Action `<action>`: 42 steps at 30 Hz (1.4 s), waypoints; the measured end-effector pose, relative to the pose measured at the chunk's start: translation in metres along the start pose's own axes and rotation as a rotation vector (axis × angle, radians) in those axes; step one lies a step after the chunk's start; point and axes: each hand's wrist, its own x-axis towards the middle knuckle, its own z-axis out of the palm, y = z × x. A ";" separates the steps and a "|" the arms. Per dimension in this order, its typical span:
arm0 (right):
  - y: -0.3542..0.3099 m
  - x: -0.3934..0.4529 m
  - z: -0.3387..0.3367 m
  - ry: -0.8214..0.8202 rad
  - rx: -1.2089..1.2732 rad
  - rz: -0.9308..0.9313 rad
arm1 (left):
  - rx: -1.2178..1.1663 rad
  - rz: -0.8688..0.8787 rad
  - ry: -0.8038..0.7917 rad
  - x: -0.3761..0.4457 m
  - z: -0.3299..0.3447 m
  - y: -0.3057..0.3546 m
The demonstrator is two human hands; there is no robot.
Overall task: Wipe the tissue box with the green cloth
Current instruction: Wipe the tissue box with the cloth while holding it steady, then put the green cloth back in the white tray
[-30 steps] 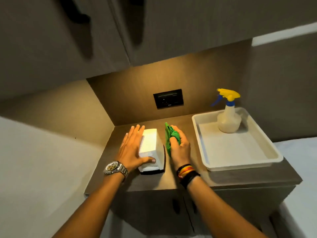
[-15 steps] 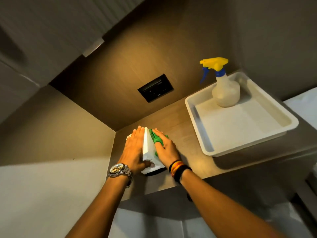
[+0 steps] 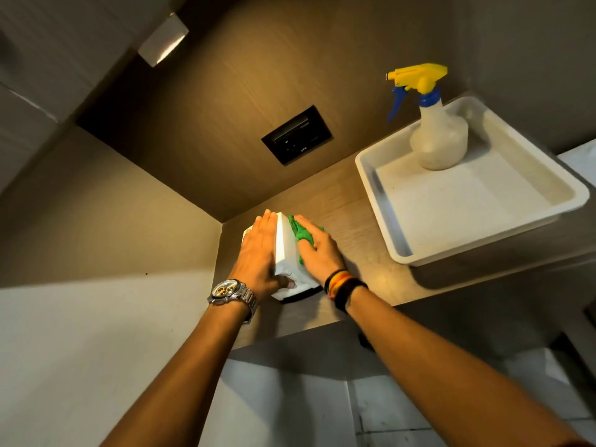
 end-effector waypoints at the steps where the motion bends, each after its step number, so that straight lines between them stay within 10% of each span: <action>1: -0.006 0.009 0.000 -0.004 0.036 0.028 | 0.002 -0.003 0.002 0.000 0.000 0.001; 19: -0.019 0.007 0.005 -0.029 0.005 -0.071 | -0.036 0.018 0.040 0.001 0.005 -0.001; 37: -0.101 -0.087 -0.106 -0.009 -0.932 -0.543 | 0.030 0.080 -0.077 -0.009 -0.029 0.032; 42: -0.116 -0.047 -0.184 0.069 -1.305 -0.384 | -0.021 0.209 0.069 0.009 -0.008 0.107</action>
